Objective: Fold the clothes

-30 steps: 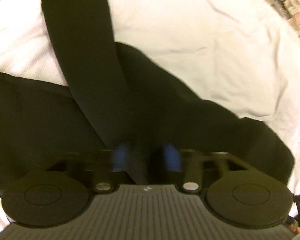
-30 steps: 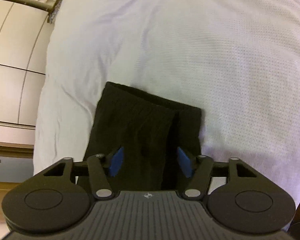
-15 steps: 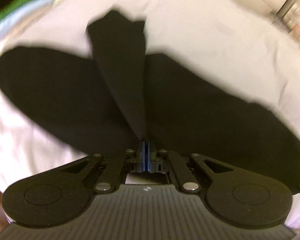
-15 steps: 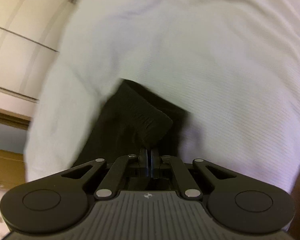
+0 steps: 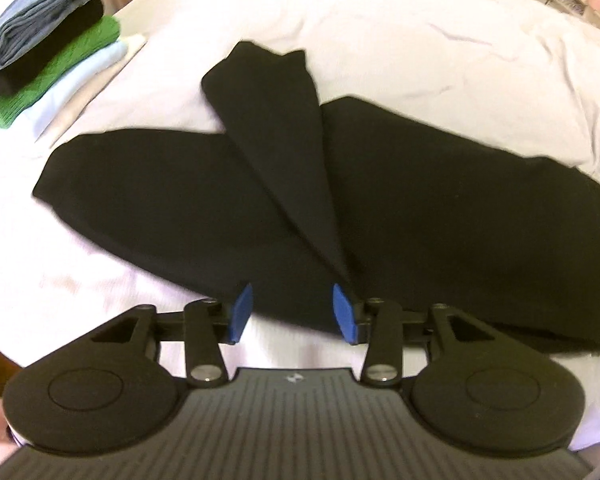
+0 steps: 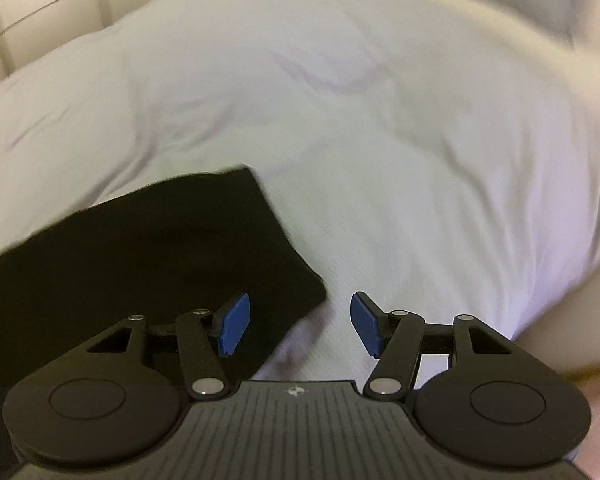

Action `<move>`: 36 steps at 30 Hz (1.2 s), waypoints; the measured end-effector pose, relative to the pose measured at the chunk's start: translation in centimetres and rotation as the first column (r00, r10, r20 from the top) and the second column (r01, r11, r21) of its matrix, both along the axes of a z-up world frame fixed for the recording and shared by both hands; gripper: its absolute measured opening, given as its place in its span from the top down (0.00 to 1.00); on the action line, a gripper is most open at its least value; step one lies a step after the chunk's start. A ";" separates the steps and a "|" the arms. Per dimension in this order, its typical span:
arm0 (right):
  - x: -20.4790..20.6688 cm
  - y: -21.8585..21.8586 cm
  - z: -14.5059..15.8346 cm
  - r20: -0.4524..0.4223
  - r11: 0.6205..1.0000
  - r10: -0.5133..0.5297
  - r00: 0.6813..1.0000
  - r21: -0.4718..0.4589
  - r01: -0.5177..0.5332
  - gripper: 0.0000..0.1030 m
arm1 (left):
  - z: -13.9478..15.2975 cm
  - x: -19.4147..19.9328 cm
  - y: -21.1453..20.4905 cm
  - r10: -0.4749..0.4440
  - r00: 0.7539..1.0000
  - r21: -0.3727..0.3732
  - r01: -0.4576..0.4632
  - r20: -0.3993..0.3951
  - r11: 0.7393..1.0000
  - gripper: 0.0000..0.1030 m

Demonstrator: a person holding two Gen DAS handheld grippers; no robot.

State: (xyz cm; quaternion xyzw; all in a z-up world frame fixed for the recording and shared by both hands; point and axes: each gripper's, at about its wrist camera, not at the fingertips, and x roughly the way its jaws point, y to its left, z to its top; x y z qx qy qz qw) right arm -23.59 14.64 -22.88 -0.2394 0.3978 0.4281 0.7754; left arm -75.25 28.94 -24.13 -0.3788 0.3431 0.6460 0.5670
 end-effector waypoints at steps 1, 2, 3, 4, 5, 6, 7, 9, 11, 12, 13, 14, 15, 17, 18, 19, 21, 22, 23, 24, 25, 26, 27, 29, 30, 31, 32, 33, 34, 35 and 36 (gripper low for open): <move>-0.9 0.2 0.0 0.003 0.999 0.043 0.999 0.015 -0.043 0.42 | -0.3 -0.1 0.4 -0.006 1.000 0.009 0.006 0.011 1.000 0.60; -1.3 0.0 -0.4 -0.087 0.994 0.104 0.991 0.040 -0.101 0.47 | -0.9 -0.3 1.0 -0.010 1.000 -0.003 0.010 0.023 1.000 0.60; -1.6 0.2 -1.1 -0.170 0.992 0.121 0.978 0.047 -0.115 0.53 | -2.1 -0.7 1.6 -0.002 1.000 -0.049 0.003 0.016 0.999 0.60; -1.9 0.5 -1.8 -0.252 0.990 0.138 0.958 0.054 -0.129 0.58 | -3.2 -1.2 2.2 0.006 1.000 -0.095 -0.005 0.008 0.995 0.61; -2.5 1.0 -2.9 -0.304 0.991 0.129 0.944 0.000 -0.136 0.64 | -4.4 -1.7 2.8 0.013 1.000 -0.141 -0.013 -0.001 0.990 0.66; -3.3 1.3 -3.7 -0.300 0.990 0.094 0.949 -0.077 -0.122 0.65 | -4.3 -2.5 3.2 0.025 1.000 -0.148 -0.024 0.006 0.989 0.66; -4.1 1.2 -3.7 -0.260 0.989 0.073 0.963 -0.108 -0.104 0.67 | -4.2 -3.3 3.5 0.037 0.999 -0.153 -0.034 0.014 0.988 0.66; -6.5 1.1 -2.5 -0.182 0.989 0.109 0.977 -0.082 -0.126 0.67 | -3.9 -4.9 4.2 0.061 0.998 -0.165 -0.056 0.029 0.985 0.65; -9.2 1.4 -1.1 -0.151 0.982 0.181 0.972 -0.033 -0.188 0.64 | -2.6 -6.4 5.6 0.039 0.999 -0.149 -0.036 0.023 0.988 0.64; -10.6 2.0 -0.9 -0.190 0.973 0.223 0.956 -0.013 -0.229 0.63 | -2.1 -7.1 6.4 0.034 0.999 -0.142 -0.028 0.040 0.989 0.63; -12.0 2.5 -0.7 -0.227 0.963 0.264 0.937 0.009 -0.269 0.59 | -1.8 -7.8 7.7 0.030 0.998 -0.139 -0.023 0.051 0.990 0.62; -13.7 3.2 -0.9 -0.283 0.954 0.293 0.913 0.025 -0.299 0.59 | -1.5 -8.5 9.0 0.027 0.998 -0.136 -0.018 0.063 0.991 0.62; -15.2 4.0 -1.6 -0.348 0.949 0.304 0.887 0.030 -0.313 0.58 | -1.2 -9.2 10.3 0.023 0.997 -0.133 -0.013 0.074 0.991 0.62; -18.1 5.6 -3.1 -0.474 0.939 0.320 0.820 0.043 -0.341 0.58 | -1.0 -10.4 12.8 0.013 0.997 -0.115 -0.003 0.083 0.993 0.61; -19.7 6.1 -3.8 -0.516 0.934 0.322 0.793 0.037 -0.355 0.59 | -1.2 -11.0 13.9 0.012 0.996 -0.125 0.000 0.089 0.992 0.61; -21.3 6.5 -4.5 -0.558 0.929 0.323 0.765 0.031 -0.369 0.69 | -1.5 -11.6 15.0 0.011 0.995 -0.135 0.002 0.095 0.991 0.61; -24.1 7.8 -5.2 -0.576 0.918 0.347 0.740 0.048 -0.393 0.83 | -2.0 -12.9 16.3 0.012 0.993 -0.155 0.006 0.114 0.988 0.61; -25.5 8.5 -5.6 -0.585 0.913 0.358 0.727 0.056 -0.404 0.83 | -2.3 -13.5 16.7 0.013 0.993 -0.160 0.007 0.121 0.987 0.61; -26.9 9.0 -5.5 -0.609 0.909 0.375 0.699 0.093 -0.407 0.83 | -2.8 -14.3 17.3 0.013 0.992 -0.165 0.007 0.125 0.986 0.61; -27.6 9.8 -5.6 -0.634 0.904 0.392 0.666 0.130 -0.407 0.83 | -3.0 -14.6 17.3 0.018 0.991 -0.173 0.006 0.133 0.985 0.61; -28.4 10.5 -5.6 -0.658 0.898 0.408 0.632 0.167 -0.406 0.82 | -3.3 -15.0 17.4 0.022 0.990 -0.181 0.004 0.140 0.983 0.60; -29.5 11.2 -5.6 -0.694 0.888 0.429 0.578 0.205 -0.413 0.77 | -3.4 -15.6 17.1 0.031 0.989 -0.187 -0.003 0.148 0.982 0.60; -30.5 11.5 -5.7 -0.715 0.884 0.433 0.548 0.219 -0.412 0.76 | -3.5 -16.2 16.9 0.040 0.987 -0.193 -0.010 0.156 0.981 0.60; -32.5 12.3 -6.3 -0.752 0.878 0.435 0.496 0.232 -0.419 0.74 | -3.3 -17.4 16.3 0.055 0.984 -0.199 -0.020 0.170 0.980 0.60; -33.5 12.8 -6.7 -0.767 0.875 0.433 0.473 0.231 -0.426 0.73 | -3.2 -18.1 16.3 0.060 0.983 -0.197 -0.025 0.173 0.980 0.60; -34.3 13.1 -7.3 -0.772 0.877 0.424 0.475 0.218 -0.428 0.69 | -3.2 -18.7 16.3 0.065 0.982 -0.196 -0.030 0.177 0.980 0.59; -35.1 13.4 -7.8 -0.776 0.879 0.414 0.476 0.206 -0.430 0.69 | -3.2 -19.4 16.3 0.071 0.981 -0.194 -0.036 0.180 0.980 0.59; -35.9 13.7 -8.4 -0.780 0.881 0.405 0.477 0.193 -0.432 0.69 | -3.2 -20.1 16.3 0.078 0.980 -0.192 -0.042 0.184 0.981 0.59; -36.5 14.2 -8.5 -0.779 0.884 0.405 0.480 0.198 -0.425 0.69 | -3.1 -20.8 16.2 0.086 0.979 -0.189 -0.050 0.187 0.981 0.58; -37.2 14.7 -8.5 -0.777 0.886 0.405 0.482 0.202 -0.417 0.69 | -3.0 -21.6 16.0 0.097 0.977 -0.189 -0.060 0.190 0.980 0.58; -37.8 15.2 -8.6 -0.776 0.888 0.405 0.485 0.207 -0.410 0.68 | -2.9 -22.4 15.8 0.108 0.975 -0.188 -0.071 0.194 0.980 0.57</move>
